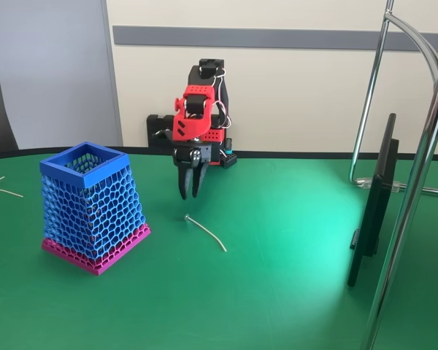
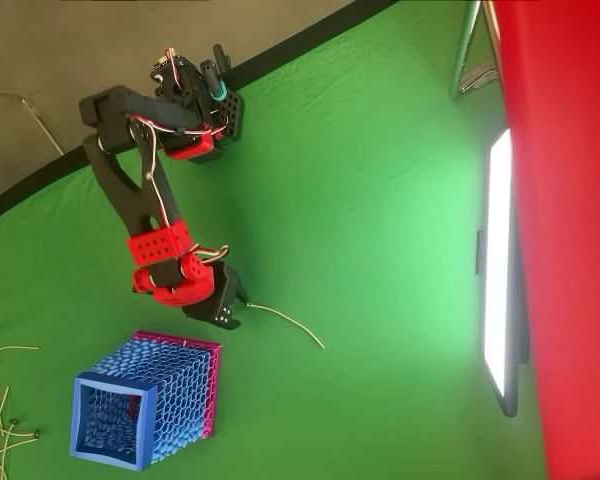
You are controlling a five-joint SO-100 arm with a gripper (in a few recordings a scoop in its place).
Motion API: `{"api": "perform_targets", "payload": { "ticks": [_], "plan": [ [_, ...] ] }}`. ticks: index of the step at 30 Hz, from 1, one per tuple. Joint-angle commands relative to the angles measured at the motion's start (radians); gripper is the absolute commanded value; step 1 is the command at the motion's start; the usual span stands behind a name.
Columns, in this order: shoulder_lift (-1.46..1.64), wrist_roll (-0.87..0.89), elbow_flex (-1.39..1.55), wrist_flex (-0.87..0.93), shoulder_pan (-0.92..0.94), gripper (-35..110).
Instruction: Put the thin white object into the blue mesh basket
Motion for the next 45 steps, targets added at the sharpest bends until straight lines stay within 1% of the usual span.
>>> {"api": "perform_targets", "payload": {
  "ticks": [1, 7, 12, 25, 39, 41, 45],
  "plan": [
    [-0.08, 0.046, -0.129, 0.041, 0.012, 20],
    [-0.172, 0.107, -0.192, 0.054, 0.034, 18],
    [-0.247, 0.133, -0.249, 0.124, 0.009, 18],
    [-0.362, 0.135, -0.293, 0.129, -0.041, 18],
    [-0.422, 0.146, -0.341, 0.149, -0.008, 18],
    [-0.43, 0.144, -0.348, 0.149, -0.003, 16],
    [-0.433, 0.146, -0.351, 0.149, 0.003, 8]
  ]
}}
